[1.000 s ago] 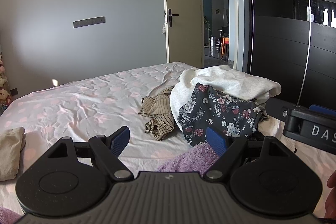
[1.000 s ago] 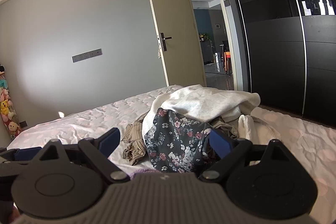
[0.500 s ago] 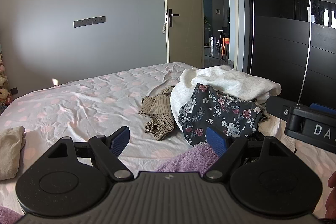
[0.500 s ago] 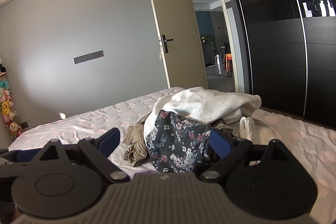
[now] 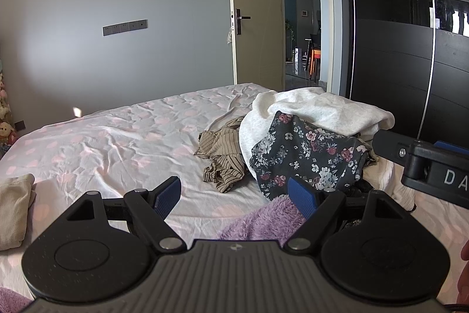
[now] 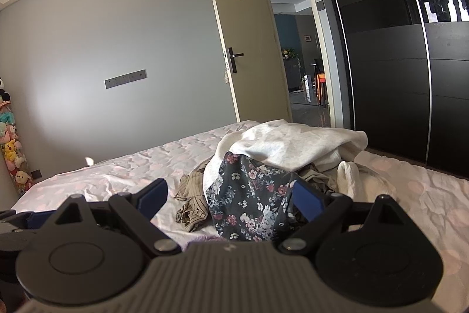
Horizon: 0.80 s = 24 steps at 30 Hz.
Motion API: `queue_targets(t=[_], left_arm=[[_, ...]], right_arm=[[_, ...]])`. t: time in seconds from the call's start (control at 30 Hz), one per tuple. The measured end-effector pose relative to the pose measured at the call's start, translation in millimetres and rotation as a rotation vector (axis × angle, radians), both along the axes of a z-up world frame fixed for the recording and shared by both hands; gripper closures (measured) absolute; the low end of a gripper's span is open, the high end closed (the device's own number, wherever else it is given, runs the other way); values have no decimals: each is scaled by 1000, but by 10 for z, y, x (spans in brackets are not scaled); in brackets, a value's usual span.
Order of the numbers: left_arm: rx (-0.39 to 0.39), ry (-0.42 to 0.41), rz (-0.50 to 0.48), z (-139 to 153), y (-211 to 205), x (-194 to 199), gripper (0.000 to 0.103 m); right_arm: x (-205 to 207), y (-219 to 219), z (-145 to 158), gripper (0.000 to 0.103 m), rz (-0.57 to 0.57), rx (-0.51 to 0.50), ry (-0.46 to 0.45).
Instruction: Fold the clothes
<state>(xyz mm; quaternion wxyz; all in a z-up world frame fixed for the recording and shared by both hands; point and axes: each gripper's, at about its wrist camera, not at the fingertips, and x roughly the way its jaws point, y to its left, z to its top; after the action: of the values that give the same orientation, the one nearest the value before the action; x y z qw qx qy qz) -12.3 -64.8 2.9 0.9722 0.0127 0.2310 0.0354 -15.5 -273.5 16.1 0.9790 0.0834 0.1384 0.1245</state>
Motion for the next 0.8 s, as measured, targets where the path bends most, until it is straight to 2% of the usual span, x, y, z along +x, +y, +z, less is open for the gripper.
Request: queue_targets(t=[0.3,0.47,0.63,0.8], left_arm=[[-24,22,27,-109,216,150,23],[-31,60,18,-160,403,352,23],[-7,96,7,-236,556,594,23],[11,134,16,-292,702,880,23]], right_arm=[[158,60,-164,10,16,-27,32],[544,13,-354,9,12,-20,121],[950,-60,-477,10,-5,-112,113],[1497,-191,-602,11,-30,-145,156]])
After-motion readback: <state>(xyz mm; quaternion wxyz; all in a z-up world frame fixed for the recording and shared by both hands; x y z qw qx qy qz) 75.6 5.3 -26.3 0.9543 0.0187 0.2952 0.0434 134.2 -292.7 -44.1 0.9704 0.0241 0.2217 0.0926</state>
